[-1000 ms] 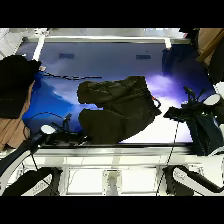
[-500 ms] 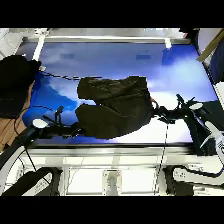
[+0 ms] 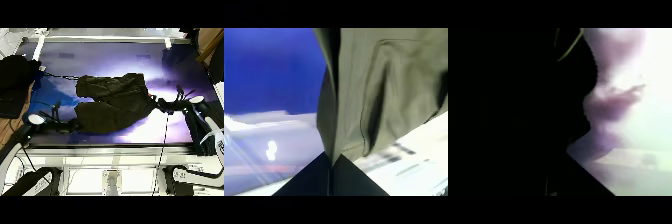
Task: Fold the clothes and pants, and hang the long-sleeved shirts on hangers.
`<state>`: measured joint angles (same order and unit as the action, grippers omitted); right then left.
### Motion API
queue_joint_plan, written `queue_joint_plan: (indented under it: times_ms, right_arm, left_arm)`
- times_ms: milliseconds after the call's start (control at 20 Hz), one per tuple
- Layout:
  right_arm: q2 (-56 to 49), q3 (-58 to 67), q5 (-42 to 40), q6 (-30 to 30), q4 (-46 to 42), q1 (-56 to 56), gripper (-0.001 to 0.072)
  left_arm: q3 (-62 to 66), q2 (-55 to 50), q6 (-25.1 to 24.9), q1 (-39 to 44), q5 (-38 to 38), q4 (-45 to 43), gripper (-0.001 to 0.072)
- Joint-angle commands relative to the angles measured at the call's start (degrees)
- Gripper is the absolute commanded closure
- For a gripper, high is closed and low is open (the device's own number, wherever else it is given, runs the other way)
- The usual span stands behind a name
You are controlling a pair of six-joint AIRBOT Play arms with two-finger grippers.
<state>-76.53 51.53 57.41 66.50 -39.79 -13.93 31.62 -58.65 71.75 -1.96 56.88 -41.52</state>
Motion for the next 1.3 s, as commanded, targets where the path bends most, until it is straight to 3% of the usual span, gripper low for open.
queue_joint_plan:
  times_ms: [0,250,450,600,850,1050,1250]
  right_arm:
    - [7.98,13.38,12.52,-1.11,1.09,0.2,0.0688]
    - [21.18,38.07,22.73,7.04,1.18,3.98,0.0688]
    - [26.56,48.68,25.68,15.47,0.46,7.04,0.069]
    - [25.88,49.35,32.26,18.82,-0.48,8.96,0.0691]
    - [18.43,45.66,33.2,18.84,-3.85,9.81,0.0692]
    - [9.2,45.13,29.62,16.15,0.13,9.81,0.0691]
    - [9.42,46.49,26.71,13.31,3.93,9.81,0.0691]
  left_arm:
    - [15.37,2.6,0.0,-5.4,8.83,-3.63,0.0694]
    - [49.9,8.85,0.59,-9.09,13.84,-5.14,0.0694]
    - [64.24,12.98,3.28,-9.09,16.17,-12.02,0.0694]
    - [65.55,14.36,4.13,-9.09,22.69,-14.03,0.0694]
    - [65.53,6.45,4.13,-8.92,24.5,-14.01,0.0695]
    - [65.55,-2.58,4.11,-6.21,19.47,-13.97,0.0695]
    - [65.66,-2.47,3.91,-5.27,13.64,-14.01,0.0695]
